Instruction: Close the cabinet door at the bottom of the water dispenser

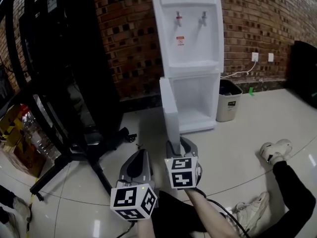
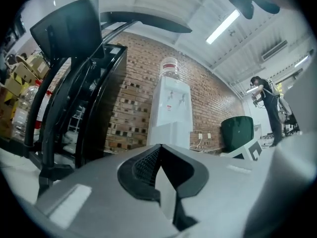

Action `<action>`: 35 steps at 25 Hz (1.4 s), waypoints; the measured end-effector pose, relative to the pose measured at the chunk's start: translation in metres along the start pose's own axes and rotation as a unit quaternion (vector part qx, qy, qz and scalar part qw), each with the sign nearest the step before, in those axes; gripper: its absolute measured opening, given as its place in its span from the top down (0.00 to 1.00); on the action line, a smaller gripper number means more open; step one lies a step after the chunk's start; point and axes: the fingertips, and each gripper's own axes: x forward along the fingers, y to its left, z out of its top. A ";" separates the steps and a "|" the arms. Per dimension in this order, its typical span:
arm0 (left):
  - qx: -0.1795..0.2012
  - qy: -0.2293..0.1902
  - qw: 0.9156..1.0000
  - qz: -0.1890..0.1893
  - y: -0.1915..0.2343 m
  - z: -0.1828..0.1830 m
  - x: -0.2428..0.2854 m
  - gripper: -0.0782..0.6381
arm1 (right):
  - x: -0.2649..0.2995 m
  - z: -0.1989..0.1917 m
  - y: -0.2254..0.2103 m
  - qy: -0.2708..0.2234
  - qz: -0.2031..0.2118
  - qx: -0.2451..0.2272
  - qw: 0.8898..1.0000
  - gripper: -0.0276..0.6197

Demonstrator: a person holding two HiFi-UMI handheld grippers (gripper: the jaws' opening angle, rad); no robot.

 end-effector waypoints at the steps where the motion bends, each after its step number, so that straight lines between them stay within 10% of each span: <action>1: 0.000 0.002 1.000 -0.004 -0.004 -0.001 0.003 0.86 | -0.002 0.000 -0.006 0.000 -0.008 0.003 1.000 0.69; 35: -0.005 0.021 0.998 -0.058 -0.072 -0.024 0.041 0.86 | -0.012 -0.005 -0.140 0.030 -0.178 -0.014 0.983 0.75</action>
